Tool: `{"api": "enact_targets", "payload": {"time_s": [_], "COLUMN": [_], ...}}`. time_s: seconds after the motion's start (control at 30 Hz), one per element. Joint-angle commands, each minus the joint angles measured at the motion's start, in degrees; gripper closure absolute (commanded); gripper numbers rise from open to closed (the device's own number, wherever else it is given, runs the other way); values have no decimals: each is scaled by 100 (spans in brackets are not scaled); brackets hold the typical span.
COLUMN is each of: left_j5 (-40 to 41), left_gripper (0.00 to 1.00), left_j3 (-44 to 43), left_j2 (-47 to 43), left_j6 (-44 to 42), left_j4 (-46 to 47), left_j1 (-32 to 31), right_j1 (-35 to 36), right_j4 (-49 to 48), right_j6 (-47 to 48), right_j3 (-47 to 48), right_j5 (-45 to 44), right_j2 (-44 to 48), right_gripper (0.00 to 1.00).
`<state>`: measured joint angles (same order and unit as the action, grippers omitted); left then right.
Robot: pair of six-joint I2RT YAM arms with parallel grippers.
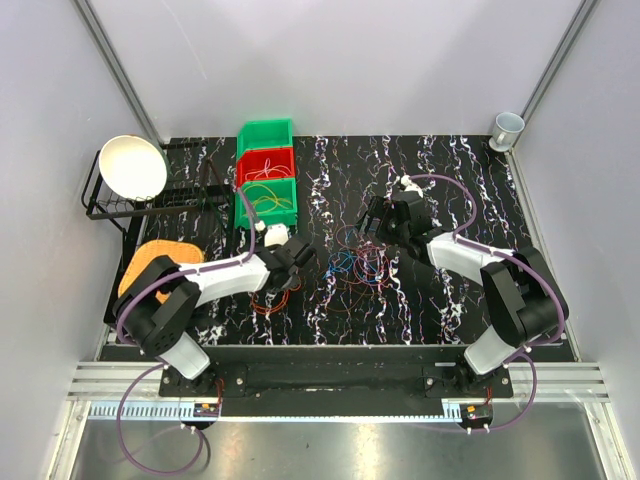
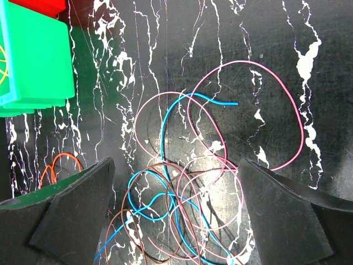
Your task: Untangle the cables
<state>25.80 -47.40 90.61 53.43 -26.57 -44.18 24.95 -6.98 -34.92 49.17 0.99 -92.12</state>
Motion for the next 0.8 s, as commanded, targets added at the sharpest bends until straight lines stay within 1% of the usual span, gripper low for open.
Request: {"api": "enact_targets", "payload": {"time_s": [0.0,0.07,0.2,0.3,0.43,0.57,0.6,0.77], "left_j5": [4,-75,-163,-295,-847,-1200,-1244,-1394], "left_gripper": [88,100,100,100,100,100,100,100], "left_j3": [125,134,125,91,-50,-331,-453,-849], "left_j2": [291,352,282,-25,-700,-1255,-1361,-1871], "left_j6": [89,1,-166,-350,-981,-1405,-1484,-1730], "left_j4": [231,301,389,398,389,135,12,-314], "left_j1": [-3,-11,-64,-99,-90,-82,-82,15], "right_j1": [-52,-52,-52,-52,-52,-52,-52,-52], "right_j4": [-84,-84,-84,-119,-277,-663,-890,-1016], "right_j6": [-59,-59,-59,-50,-68,-120,-121,-147], "right_j3": [199,216,216,225,129,-38,-82,-197], "right_j5": [41,50,67,85,252,655,822,885], "right_j2": [-43,-78,-122,-114,-79,9,62,97], "right_gripper": [0,0,0,0,0,0,0,0]}}
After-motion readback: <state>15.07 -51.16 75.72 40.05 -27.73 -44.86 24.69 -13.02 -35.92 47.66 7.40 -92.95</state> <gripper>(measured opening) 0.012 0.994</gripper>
